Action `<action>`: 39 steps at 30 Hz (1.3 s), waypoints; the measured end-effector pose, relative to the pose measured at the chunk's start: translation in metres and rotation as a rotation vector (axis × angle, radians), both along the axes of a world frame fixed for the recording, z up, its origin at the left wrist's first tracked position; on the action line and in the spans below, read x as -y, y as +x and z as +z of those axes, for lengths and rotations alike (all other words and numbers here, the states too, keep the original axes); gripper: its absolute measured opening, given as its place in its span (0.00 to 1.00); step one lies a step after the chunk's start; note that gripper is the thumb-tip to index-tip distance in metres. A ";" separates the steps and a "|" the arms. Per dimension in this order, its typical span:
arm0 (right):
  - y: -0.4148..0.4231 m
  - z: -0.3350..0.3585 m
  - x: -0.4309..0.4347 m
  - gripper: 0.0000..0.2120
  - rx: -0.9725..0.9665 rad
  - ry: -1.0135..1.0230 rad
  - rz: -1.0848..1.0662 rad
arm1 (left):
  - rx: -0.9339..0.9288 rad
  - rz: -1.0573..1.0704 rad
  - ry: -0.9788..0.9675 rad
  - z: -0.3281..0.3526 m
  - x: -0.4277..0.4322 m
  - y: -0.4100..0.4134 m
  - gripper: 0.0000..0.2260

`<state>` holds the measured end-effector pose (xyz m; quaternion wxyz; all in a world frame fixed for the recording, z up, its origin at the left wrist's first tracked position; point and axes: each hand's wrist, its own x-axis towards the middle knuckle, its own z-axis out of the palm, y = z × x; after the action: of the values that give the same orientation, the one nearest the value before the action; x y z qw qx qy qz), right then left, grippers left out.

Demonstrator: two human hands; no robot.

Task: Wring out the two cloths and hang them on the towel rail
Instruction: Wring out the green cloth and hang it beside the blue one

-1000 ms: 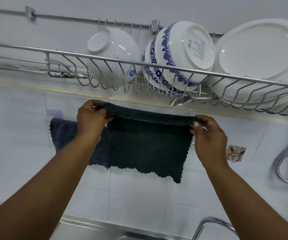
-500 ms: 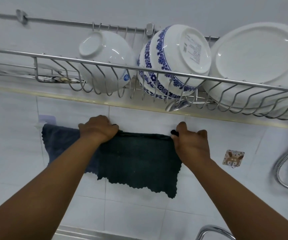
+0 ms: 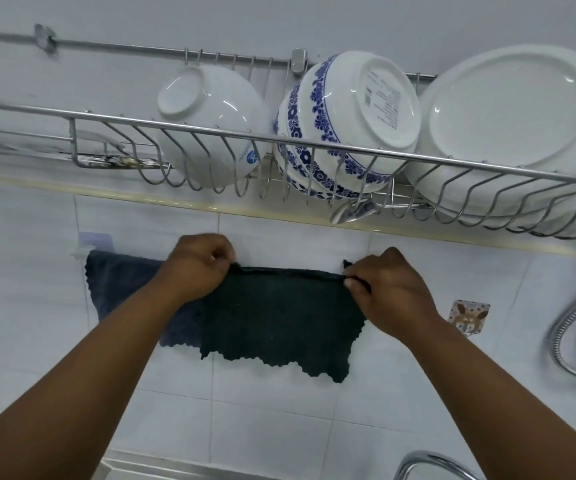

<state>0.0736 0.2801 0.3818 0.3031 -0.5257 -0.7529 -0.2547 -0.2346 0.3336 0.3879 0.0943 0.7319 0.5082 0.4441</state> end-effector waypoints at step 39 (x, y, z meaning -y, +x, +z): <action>0.016 0.006 0.014 0.15 0.049 -0.203 -0.091 | -0.343 0.110 0.243 -0.036 0.004 -0.008 0.07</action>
<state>0.0891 0.2656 0.3881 0.2178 -0.5808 -0.7575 -0.2033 -0.2427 0.3300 0.3523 -0.1068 0.7739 0.4987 0.3753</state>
